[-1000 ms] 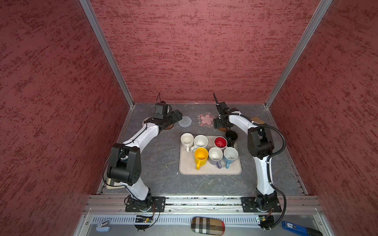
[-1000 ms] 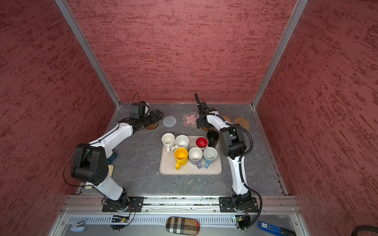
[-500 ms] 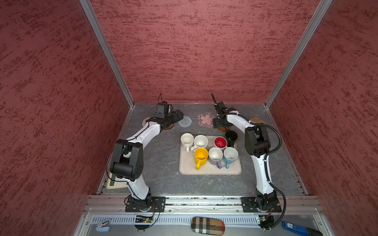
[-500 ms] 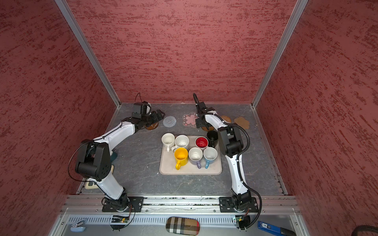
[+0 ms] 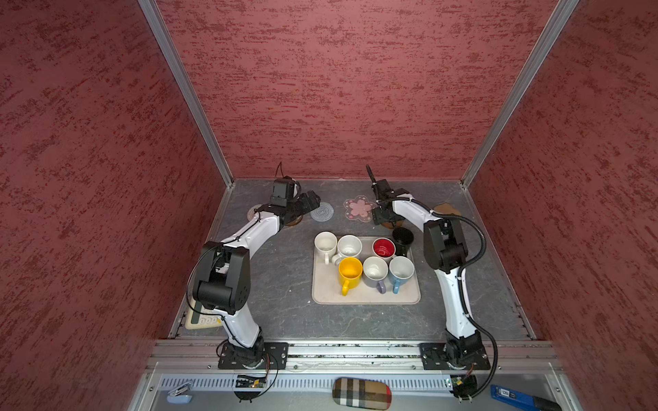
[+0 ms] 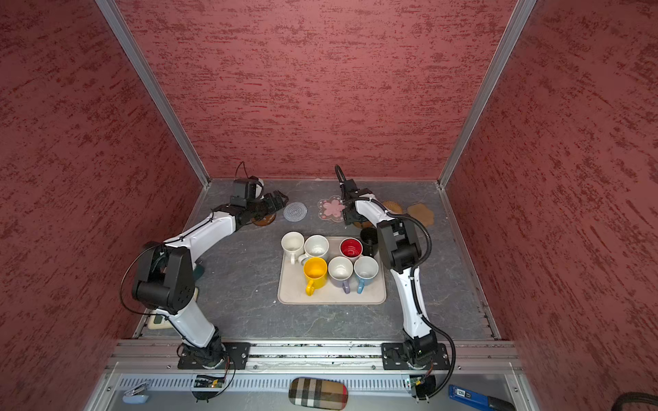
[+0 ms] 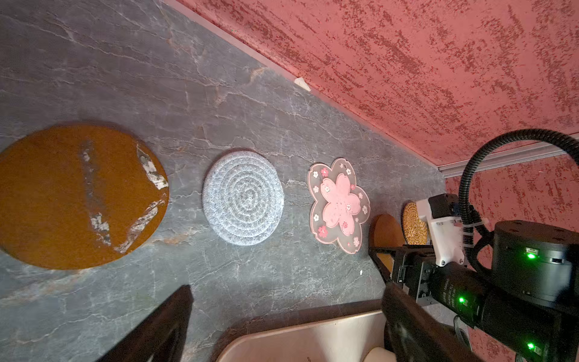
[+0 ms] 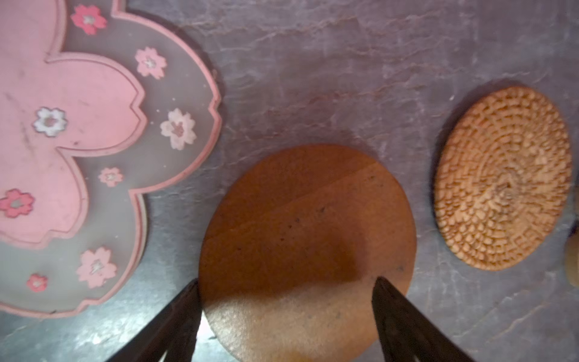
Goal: Place cups on coasters
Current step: Move the coaster to the top-right of the table.
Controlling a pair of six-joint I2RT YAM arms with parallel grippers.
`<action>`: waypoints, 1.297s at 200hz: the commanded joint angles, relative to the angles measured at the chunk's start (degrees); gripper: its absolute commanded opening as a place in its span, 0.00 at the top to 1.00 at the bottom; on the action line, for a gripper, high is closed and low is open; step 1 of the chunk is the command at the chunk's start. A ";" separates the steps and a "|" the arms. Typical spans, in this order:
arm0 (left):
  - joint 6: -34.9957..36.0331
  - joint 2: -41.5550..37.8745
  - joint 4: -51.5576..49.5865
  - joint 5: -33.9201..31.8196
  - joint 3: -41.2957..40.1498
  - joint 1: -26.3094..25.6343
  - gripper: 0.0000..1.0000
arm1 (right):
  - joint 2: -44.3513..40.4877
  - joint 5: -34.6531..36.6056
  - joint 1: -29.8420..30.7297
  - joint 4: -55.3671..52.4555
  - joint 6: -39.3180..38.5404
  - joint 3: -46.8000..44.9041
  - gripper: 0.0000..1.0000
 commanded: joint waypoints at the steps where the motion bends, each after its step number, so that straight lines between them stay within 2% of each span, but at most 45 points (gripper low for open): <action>1: -0.11 0.12 1.17 0.46 -0.25 0.32 0.05 | 1.62 2.34 -0.52 -0.30 -0.61 2.27 0.19; 97: 0.55 -0.31 -0.14 0.10 0.60 0.07 0.04 | 4.78 2.19 -2.30 -1.24 -0.67 7.73 0.22; 137: 1.03 -0.84 -2.08 -1.79 2.06 -0.72 0.04 | 3.27 0.51 -2.39 -0.94 -0.83 8.85 0.16; 161: 2.38 -1.70 -5.88 -5.59 4.57 -1.77 0.04 | 1.25 -1.19 -2.43 -0.44 -0.68 8.88 0.13; 212: 5.05 -6.52 -16.12 -6.08 11.27 -1.79 0.02 | -4.18 -4.72 -2.13 0.09 0.08 9.28 0.13; 259: 9.79 -12.60 -29.09 -4.20 14.54 -3.71 0.03 | -14.26 -8.16 -1.22 6.93 0.83 -0.17 0.13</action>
